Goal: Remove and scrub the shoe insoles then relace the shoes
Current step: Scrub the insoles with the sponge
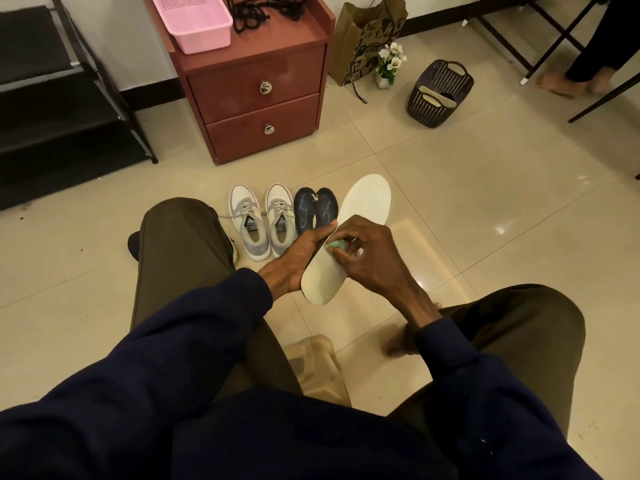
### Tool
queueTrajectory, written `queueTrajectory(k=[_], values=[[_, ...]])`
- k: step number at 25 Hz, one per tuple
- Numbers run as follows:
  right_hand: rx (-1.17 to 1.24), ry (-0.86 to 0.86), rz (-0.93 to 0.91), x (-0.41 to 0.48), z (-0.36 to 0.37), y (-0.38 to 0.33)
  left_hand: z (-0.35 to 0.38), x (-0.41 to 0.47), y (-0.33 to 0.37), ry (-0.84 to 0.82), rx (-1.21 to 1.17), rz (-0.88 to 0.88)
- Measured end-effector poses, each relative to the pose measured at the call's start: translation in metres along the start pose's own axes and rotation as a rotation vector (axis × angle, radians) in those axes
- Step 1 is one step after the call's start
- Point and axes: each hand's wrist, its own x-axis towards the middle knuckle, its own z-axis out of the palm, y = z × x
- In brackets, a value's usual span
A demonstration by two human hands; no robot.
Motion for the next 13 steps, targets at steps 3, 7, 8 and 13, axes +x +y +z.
queueTrajectory(k=[3,7,8,13], values=[[-0.016,0.11,0.062,0.008,-0.003,0.01,0.001,0.0,0.0,-0.007,-0.047,-0.008],[0.034,0.267,0.171,0.004,-0.013,0.029,0.001,0.001,-0.001,-0.023,-0.031,-0.007],[0.058,0.271,0.183,0.002,-0.012,0.028,0.001,0.003,0.0,-0.011,-0.023,0.011],[0.101,0.239,0.226,-0.004,0.004,0.03,-0.007,0.018,0.004,0.14,0.061,0.193]])
